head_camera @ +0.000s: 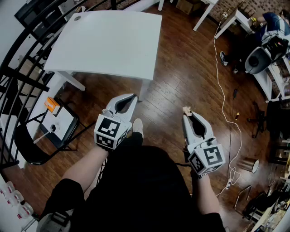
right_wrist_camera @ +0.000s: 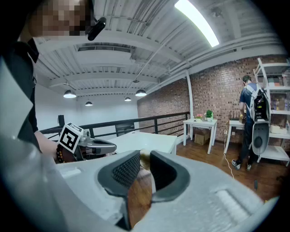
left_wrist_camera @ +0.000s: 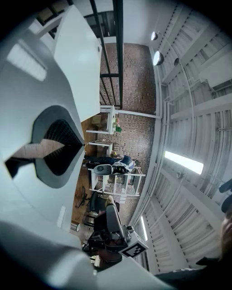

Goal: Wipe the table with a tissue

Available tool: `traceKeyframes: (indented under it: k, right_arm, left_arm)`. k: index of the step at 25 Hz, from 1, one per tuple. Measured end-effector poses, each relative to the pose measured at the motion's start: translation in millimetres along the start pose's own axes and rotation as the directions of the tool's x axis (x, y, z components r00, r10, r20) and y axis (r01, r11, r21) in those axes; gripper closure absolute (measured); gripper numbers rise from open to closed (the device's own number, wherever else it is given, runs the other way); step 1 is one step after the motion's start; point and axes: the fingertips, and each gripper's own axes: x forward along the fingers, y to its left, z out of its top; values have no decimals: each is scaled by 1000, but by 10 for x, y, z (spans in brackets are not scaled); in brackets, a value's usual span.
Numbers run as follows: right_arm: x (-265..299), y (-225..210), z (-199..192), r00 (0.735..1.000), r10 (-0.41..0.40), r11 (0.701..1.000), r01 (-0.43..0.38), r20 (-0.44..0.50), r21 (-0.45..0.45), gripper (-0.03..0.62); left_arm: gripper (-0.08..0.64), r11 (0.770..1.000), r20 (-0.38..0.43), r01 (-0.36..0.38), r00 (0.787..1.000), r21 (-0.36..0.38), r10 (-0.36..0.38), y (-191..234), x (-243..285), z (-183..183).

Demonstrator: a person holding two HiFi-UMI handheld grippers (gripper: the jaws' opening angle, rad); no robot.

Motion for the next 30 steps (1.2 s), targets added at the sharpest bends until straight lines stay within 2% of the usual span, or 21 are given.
traceKeyframes:
  k: [5, 10, 15, 20, 25, 30]
  right_arm:
    - [477, -287, 67, 1000, -13, 1000, 13, -26, -11, 534]
    - [813, -666, 269, 1000, -20, 999, 19, -22, -36, 535]
    - [1166, -835, 330, 998, 52, 998, -53, -34, -25, 535]
    - [1503, -990, 338, 985, 168, 985, -169, -44, -21, 534]
    - [1785, -1319, 413, 945, 321, 946, -323, -61, -32, 535]
    - [1889, -1711, 561, 871, 483, 870, -489, -85, -63, 535]
  left_arm:
    - [545, 1000, -30, 26, 999, -13, -27, 289, 523, -12]
    - [545, 999, -18, 49, 999, 5, -49, 358, 973, 256]
    - [545, 1000, -29, -20, 999, 13, 20, 570, 1132, 335]
    - [545, 992, -63, -127, 990, 1, 127, 718, 1234, 275]
    - [545, 963, -76, -267, 962, -46, 263, 700, 1493, 367]
    - [545, 934, -47, -346, 938, -92, 343, 317, 1883, 591]
